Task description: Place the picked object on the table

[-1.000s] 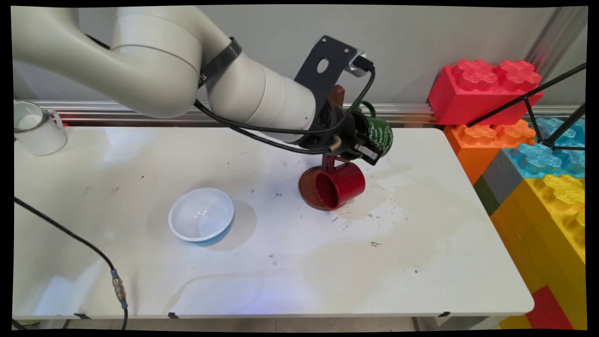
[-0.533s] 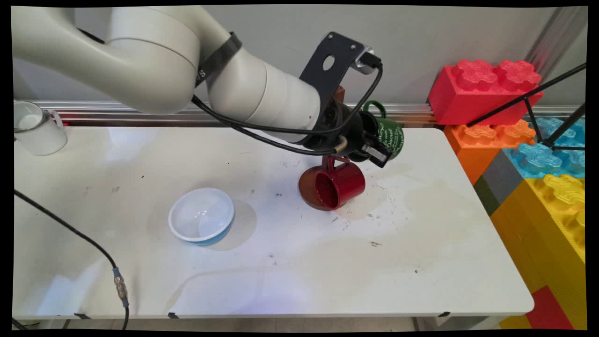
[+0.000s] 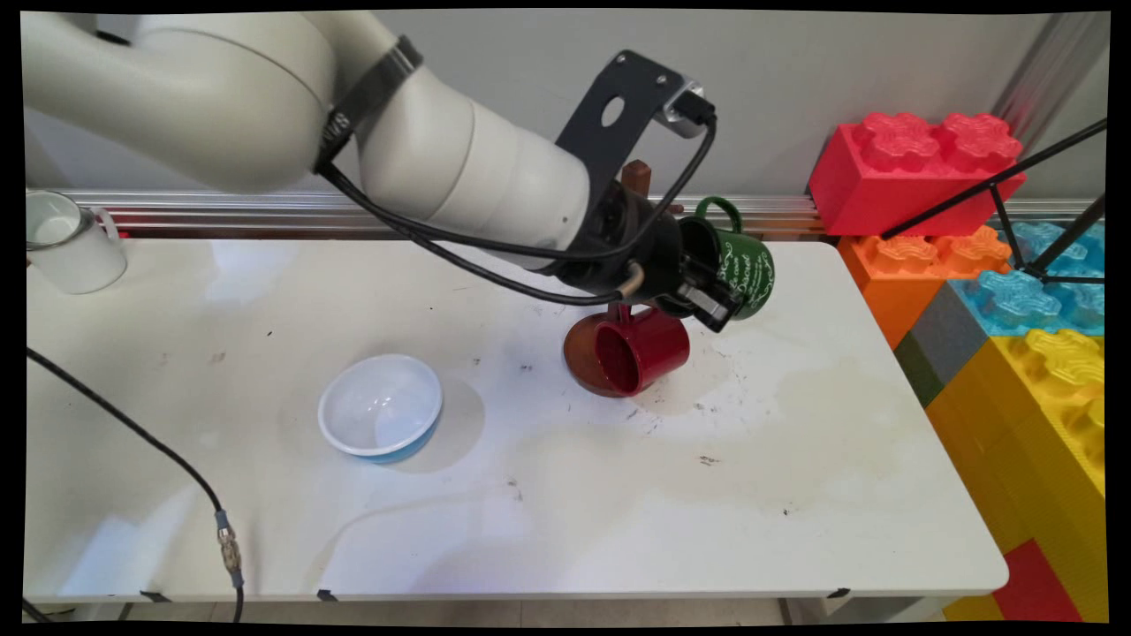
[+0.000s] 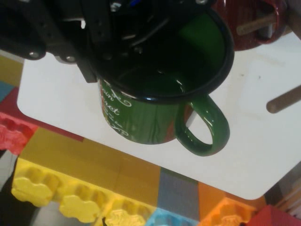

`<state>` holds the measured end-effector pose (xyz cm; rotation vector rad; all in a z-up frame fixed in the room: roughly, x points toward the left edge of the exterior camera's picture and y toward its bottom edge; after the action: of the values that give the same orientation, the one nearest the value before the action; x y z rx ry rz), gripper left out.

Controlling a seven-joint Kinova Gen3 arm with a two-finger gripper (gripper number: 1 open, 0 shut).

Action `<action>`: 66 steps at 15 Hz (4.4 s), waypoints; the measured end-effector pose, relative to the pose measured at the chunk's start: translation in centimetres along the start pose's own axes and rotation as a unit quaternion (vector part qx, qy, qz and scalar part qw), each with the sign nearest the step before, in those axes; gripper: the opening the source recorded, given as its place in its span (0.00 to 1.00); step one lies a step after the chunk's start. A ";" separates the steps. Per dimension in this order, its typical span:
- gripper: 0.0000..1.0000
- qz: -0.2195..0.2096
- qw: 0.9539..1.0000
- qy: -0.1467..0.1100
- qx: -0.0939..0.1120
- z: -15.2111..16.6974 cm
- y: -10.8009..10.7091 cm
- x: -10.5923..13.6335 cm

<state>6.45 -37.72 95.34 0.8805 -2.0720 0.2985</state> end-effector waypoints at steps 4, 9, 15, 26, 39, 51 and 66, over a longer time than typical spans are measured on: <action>0.00 0.015 1.000 -0.024 -0.011 -1.6 -0.4 -0.4; 0.00 0.030 0.997 -0.075 -0.017 -3.8 -1.1 -0.9; 0.00 0.039 0.988 -0.150 -0.003 -6.1 -2.0 -1.1; 0.00 0.099 0.950 -0.284 0.081 -6.6 -8.2 -2.1; 0.00 0.152 0.907 -0.378 0.107 1.8 -16.9 -4.7; 0.00 0.150 0.898 -0.410 0.056 7.8 -19.3 -7.1; 1.00 0.151 0.893 -0.423 0.026 9.3 -19.7 -8.2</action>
<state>17.39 -52.63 81.24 0.7858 -3.0407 0.1342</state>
